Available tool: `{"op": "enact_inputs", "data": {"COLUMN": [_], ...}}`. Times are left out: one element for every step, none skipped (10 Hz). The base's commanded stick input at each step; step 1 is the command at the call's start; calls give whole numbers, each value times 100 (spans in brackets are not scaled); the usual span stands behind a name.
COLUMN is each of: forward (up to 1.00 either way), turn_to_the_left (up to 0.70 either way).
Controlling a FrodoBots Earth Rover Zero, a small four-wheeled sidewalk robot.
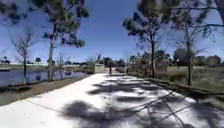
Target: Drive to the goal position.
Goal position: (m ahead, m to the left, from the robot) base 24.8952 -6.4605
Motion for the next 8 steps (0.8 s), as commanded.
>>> {"op": "enact_inputs", "data": {"forward": [70,70,70,70,70,70,70,70], "turn_to_the_left": [0,0,0,0,0,0,-9,-35]}}
